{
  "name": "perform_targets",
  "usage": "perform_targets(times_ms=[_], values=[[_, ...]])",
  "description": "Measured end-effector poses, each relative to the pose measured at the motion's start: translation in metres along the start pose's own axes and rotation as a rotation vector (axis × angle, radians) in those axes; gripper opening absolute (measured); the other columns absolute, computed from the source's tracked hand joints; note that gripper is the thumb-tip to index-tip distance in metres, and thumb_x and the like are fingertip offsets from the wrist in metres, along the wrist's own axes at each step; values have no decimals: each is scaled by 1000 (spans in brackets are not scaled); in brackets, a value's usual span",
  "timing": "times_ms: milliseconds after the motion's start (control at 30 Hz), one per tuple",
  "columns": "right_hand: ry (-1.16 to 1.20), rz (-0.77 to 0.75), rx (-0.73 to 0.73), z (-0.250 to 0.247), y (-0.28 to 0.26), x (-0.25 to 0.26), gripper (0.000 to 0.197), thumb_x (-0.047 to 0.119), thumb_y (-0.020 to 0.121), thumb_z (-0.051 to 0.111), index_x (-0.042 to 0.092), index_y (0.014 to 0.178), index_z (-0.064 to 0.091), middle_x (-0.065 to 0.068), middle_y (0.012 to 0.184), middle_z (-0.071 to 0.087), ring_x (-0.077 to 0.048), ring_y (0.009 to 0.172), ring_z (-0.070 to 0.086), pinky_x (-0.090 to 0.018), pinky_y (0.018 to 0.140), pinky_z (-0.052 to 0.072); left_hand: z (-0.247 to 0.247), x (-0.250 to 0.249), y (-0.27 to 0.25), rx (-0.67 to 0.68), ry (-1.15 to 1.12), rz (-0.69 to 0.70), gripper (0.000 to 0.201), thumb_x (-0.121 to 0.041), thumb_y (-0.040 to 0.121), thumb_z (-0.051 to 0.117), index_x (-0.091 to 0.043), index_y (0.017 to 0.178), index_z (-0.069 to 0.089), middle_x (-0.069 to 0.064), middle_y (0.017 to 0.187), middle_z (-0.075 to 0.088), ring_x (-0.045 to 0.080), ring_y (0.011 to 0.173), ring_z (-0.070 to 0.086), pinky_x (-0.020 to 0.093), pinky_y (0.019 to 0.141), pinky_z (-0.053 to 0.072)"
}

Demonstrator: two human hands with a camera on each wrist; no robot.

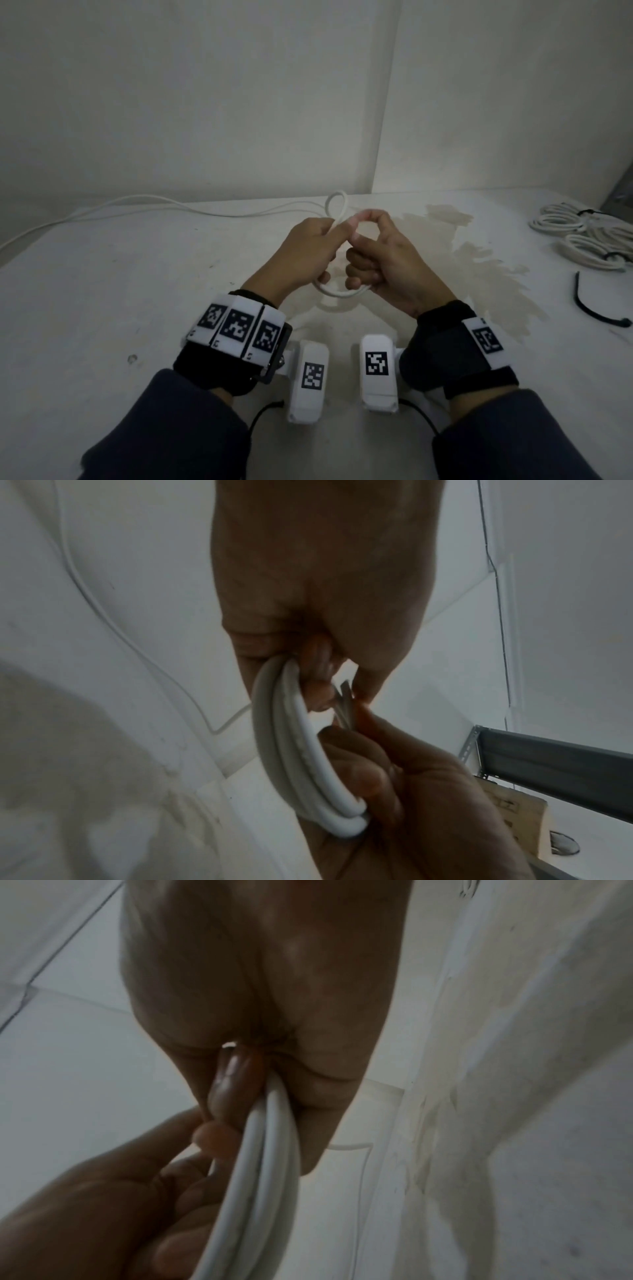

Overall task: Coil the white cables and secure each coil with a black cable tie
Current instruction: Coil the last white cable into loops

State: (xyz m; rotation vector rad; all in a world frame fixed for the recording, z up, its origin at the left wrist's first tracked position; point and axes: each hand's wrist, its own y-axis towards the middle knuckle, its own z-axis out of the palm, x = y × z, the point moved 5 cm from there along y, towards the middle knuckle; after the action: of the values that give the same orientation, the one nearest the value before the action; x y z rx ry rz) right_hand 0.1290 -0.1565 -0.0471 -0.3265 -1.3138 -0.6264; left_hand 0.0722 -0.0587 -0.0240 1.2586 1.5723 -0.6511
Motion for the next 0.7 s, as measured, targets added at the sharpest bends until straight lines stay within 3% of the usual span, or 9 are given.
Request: perform_targets(times_ms=[100,200,267,333,400,467,533,633,700], values=[[-28,9,65,1,-1,1,50,9,100,42,42,138,36,5,50,22,-9,41,22,-27,49,40,0,4,0,79,-118,-51,39,-38,98,48,-17,66,44,-9,49,34,6,41,31,21,42,35],[-59,26,71,-2,0,1,57,5,92,40,38,139,43,2,48,27,-12,40,28,-30,53,41,2,7,0,90,-140,-58,38,-37,98,48,-16,67,46,-9,47,33,6,39,29,20,40,33],[-159,-13,25,-6,0,3,61,7,80,44,34,135,46,-5,53,43,-18,48,44,-35,59,46,2,8,1,77,-48,-41,38,-38,97,49,-16,67,50,-8,48,35,6,39,32,21,42,34],[-449,-94,-48,-10,-2,8,56,16,74,48,37,126,49,-12,78,57,-22,75,58,-37,77,48,0,7,1,82,56,-13,39,-39,96,50,-12,69,54,-12,44,36,3,37,34,21,44,34],[-674,-146,-170,-19,-4,12,43,30,69,55,44,110,53,-5,117,49,-17,114,46,-37,100,37,-2,4,2,72,197,62,43,-40,95,52,-4,73,58,-12,43,35,3,37,34,21,46,33],[-807,-218,-259,-24,-5,17,26,41,66,60,44,91,54,11,131,36,-7,129,30,-38,110,23,-6,-1,3,26,378,170,46,-43,94,52,-6,68,58,-9,48,37,4,42,35,22,48,28],[-802,-328,-261,-23,-4,23,17,45,69,62,36,82,56,15,121,51,-4,119,46,-34,105,30,-9,-5,3,-16,435,248,48,-45,92,53,-4,71,62,-6,52,40,6,47,35,21,48,25],[-646,-404,-267,-26,-4,28,14,24,82,71,15,77,61,-3,83,71,-14,83,68,-36,85,51,-15,-7,3,-68,371,313,47,-43,91,56,-1,72,61,-8,50,38,5,45,35,20,48,25],[-584,-425,-249,-24,-4,31,14,14,86,70,7,79,61,-12,76,71,-17,73,69,-34,75,56,-19,-8,3,-107,283,323,42,-35,92,58,1,71,59,-9,46,37,3,41,36,19,47,26]])
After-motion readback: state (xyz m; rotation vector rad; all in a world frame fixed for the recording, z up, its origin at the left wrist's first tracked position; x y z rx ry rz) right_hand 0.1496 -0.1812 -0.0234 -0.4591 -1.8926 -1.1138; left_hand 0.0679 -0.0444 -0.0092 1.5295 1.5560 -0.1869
